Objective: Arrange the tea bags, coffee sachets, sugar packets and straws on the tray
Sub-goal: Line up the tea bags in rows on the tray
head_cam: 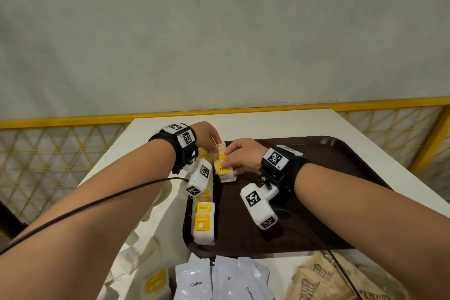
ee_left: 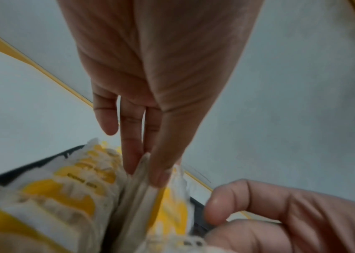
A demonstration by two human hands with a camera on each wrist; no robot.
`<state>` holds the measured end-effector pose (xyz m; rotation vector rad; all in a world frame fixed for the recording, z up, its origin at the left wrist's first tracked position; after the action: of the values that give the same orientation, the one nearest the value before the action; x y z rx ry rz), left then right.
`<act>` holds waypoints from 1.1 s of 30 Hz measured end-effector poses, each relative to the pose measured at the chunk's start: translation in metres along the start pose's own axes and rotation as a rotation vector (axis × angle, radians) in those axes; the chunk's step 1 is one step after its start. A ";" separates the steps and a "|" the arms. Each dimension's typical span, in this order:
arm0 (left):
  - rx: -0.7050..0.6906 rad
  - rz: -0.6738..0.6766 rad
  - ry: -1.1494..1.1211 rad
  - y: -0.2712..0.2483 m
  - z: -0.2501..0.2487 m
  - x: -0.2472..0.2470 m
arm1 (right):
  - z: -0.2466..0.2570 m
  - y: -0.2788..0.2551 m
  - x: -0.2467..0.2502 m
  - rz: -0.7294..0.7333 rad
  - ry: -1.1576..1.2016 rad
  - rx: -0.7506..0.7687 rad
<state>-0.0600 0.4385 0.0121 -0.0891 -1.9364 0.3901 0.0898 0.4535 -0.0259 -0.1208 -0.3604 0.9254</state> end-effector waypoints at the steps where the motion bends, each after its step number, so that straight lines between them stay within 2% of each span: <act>1: 0.001 -0.004 -0.012 -0.001 0.002 0.002 | 0.002 0.001 -0.002 0.016 0.031 0.016; 4: 0.013 -0.021 -0.068 -0.003 0.009 0.004 | 0.006 0.002 -0.002 -0.025 0.040 0.046; 9: 0.041 -0.041 -0.115 -0.001 0.016 0.004 | 0.000 0.007 0.020 -0.245 -0.087 -0.004; 12: 0.032 -0.041 -0.114 0.002 0.015 0.003 | -0.004 0.008 0.020 -0.211 -0.113 -0.027; 20: 0.056 -0.057 -0.057 0.012 0.009 0.006 | 0.004 0.022 0.009 -0.158 -0.169 0.024; 30: 0.150 -0.106 0.030 0.025 0.013 0.003 | 0.001 0.035 0.009 -0.168 -0.115 -0.088; 33: 0.184 -0.036 0.065 0.021 0.012 0.005 | -0.001 0.036 0.010 -0.158 -0.108 -0.100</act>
<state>-0.0754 0.4567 0.0063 0.0523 -1.8271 0.5326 0.0683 0.4826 -0.0334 -0.1323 -0.5091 0.7594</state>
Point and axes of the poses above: each hand's wrist, its own y-axis towards the middle knuckle, its own x-axis out of the back of the hand, z = x × y, the point moved 3 cm from there along y, towards the middle knuckle, and after that the axes turned 9 degrees about z, right-handed, at the moved point
